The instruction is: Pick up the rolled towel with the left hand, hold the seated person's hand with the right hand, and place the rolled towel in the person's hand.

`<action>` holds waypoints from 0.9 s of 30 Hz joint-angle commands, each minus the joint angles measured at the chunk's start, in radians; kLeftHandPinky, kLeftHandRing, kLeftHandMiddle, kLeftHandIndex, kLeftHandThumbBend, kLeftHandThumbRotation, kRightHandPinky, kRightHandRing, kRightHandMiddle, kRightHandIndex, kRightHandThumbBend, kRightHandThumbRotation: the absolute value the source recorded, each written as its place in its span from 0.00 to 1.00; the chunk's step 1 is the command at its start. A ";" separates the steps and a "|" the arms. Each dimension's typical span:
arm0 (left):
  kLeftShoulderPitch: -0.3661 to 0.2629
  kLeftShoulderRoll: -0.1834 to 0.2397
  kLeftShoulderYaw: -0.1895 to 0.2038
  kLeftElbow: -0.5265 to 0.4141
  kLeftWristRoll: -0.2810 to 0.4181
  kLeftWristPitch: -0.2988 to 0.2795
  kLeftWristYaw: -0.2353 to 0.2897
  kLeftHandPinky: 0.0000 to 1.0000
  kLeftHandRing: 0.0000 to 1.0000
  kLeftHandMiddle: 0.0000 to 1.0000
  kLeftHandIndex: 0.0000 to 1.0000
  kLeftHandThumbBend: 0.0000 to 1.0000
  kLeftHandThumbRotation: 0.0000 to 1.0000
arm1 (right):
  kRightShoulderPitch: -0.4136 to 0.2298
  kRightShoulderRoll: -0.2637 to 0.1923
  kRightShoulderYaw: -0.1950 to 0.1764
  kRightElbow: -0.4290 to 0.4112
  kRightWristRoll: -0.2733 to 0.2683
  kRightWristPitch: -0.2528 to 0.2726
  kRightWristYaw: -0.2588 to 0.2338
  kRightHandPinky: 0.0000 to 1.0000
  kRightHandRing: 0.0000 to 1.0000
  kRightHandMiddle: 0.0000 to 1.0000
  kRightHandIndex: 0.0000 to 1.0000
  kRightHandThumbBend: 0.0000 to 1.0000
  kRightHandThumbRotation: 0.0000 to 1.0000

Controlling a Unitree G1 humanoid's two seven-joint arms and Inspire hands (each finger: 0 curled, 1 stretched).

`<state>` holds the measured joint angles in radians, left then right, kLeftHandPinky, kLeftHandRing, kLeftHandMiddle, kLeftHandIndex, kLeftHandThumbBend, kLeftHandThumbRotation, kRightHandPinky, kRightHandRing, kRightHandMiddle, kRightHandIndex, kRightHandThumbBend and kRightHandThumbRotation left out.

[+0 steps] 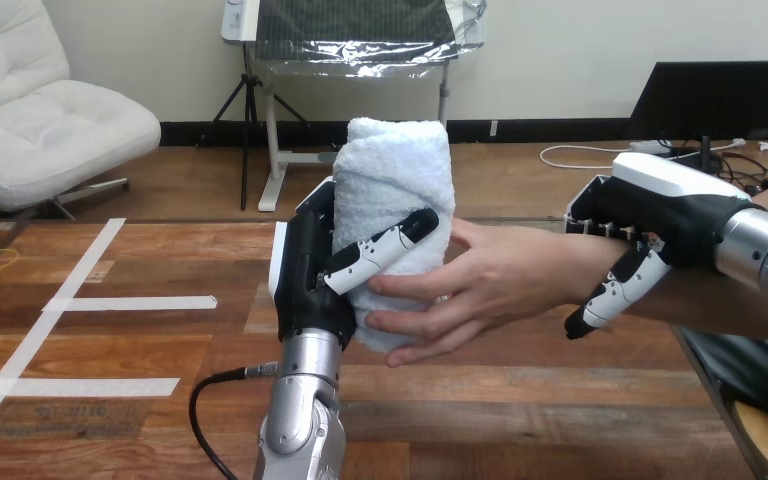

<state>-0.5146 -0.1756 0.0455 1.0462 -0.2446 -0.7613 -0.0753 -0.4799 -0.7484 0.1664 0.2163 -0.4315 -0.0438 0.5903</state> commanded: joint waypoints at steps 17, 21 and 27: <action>-0.171 -0.233 -0.048 -0.067 0.002 -0.052 -0.005 0.30 0.35 0.41 0.43 0.68 0.00 | -0.037 -0.005 -0.020 0.011 0.006 0.021 -0.012 0.23 0.29 0.35 0.36 0.93 0.12; -0.164 -0.237 -0.050 -0.078 -0.014 -0.041 -0.018 0.30 0.35 0.41 0.43 0.68 0.00 | -0.033 -0.007 -0.022 0.009 0.009 0.023 -0.009 0.23 0.29 0.35 0.37 0.93 0.12; -0.159 -0.238 -0.053 -0.083 -0.022 -0.032 -0.024 0.30 0.35 0.41 0.43 0.68 0.00 | -0.029 -0.010 -0.022 0.008 0.008 0.024 -0.008 0.22 0.28 0.35 0.37 0.92 0.12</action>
<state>-0.5147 -0.1767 0.0139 1.0463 -0.2480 -0.7605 -0.0728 -0.4795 -0.7466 0.1740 0.2148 -0.4314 -0.0540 0.5907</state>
